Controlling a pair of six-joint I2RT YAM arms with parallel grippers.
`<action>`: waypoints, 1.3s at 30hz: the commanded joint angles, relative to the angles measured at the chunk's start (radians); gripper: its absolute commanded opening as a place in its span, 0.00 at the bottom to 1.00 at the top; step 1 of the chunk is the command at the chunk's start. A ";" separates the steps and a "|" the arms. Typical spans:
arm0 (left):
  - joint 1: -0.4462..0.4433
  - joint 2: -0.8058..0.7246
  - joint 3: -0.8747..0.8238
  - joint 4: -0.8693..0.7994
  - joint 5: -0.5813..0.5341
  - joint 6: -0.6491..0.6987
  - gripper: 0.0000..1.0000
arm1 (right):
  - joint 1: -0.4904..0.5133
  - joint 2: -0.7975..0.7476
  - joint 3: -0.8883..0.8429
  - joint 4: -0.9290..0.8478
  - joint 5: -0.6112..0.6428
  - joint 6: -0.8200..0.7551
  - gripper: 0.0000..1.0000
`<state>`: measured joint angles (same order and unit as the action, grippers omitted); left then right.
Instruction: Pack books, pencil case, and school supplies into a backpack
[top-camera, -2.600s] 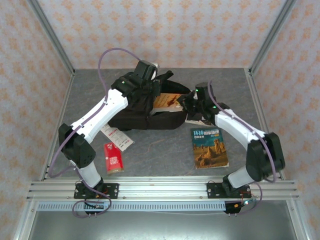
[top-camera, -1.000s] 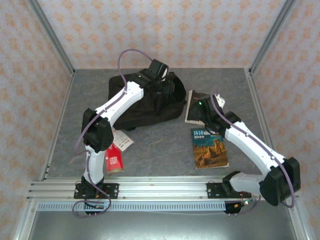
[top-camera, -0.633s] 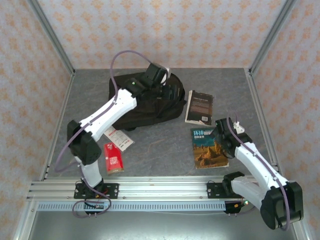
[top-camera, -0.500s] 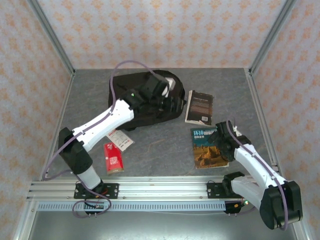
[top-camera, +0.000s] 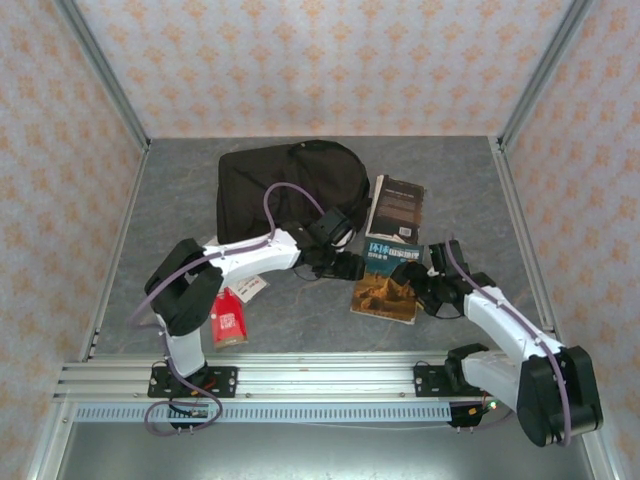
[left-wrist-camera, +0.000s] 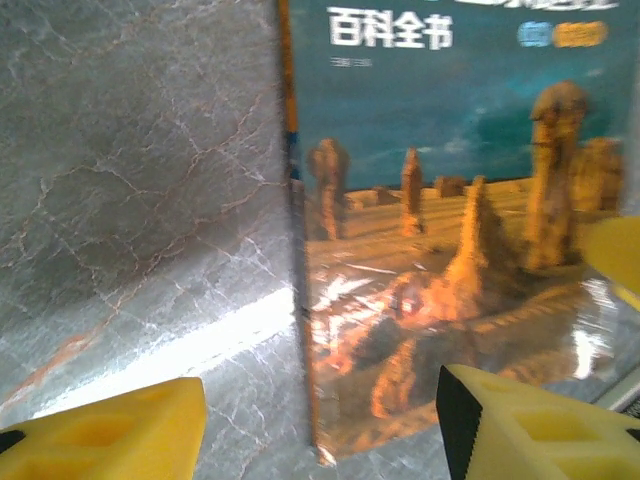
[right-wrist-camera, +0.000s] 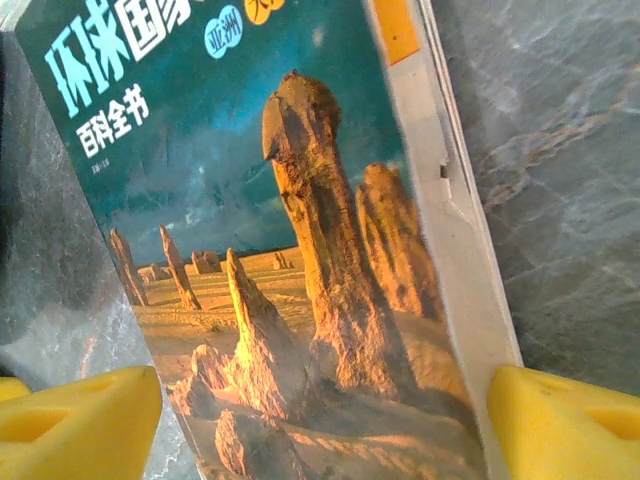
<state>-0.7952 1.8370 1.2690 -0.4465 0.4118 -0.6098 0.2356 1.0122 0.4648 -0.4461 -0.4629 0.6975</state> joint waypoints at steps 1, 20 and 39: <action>-0.005 0.043 0.026 0.018 -0.010 -0.017 0.62 | 0.002 -0.051 0.018 -0.138 0.192 -0.023 0.92; -0.005 0.175 0.093 0.087 0.024 -0.051 0.53 | -0.005 0.076 0.092 -0.093 0.347 -0.052 0.95; -0.007 0.223 0.102 0.127 0.103 -0.087 0.49 | -0.004 0.333 0.122 0.069 0.035 -0.105 0.66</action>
<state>-0.7910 2.0270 1.3537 -0.3656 0.4606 -0.6781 0.2234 1.3308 0.6437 -0.4538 -0.2401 0.5873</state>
